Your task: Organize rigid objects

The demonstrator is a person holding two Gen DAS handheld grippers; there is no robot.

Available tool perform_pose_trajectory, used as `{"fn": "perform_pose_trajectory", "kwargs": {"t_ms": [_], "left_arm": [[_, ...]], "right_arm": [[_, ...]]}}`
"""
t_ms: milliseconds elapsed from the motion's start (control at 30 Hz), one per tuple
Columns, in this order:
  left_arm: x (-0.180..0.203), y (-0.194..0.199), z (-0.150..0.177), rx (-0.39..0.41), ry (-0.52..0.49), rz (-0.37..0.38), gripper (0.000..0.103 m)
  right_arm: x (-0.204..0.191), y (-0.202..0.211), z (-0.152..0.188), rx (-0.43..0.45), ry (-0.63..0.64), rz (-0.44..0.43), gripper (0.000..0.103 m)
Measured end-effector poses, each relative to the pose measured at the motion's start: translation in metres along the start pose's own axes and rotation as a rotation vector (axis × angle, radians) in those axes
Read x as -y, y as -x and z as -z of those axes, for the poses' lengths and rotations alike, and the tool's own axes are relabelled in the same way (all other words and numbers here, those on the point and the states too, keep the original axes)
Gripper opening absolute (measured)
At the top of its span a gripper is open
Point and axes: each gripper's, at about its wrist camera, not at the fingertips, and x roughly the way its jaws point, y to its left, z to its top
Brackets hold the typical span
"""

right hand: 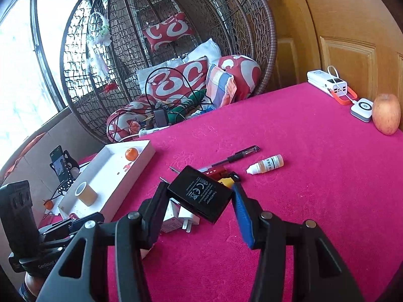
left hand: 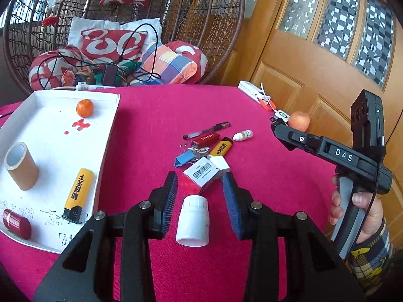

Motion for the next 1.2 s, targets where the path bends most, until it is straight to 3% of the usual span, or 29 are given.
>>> {"fn": "perform_pose_trajectory", "kwargs": {"t_ms": [1200], "left_arm": [[-0.037, 0.044, -0.006, 0.13, 0.094, -0.02, 0.037]], "right_arm": [[-0.042, -0.008, 0.003, -0.032, 0.077, -0.058, 0.05]]}}
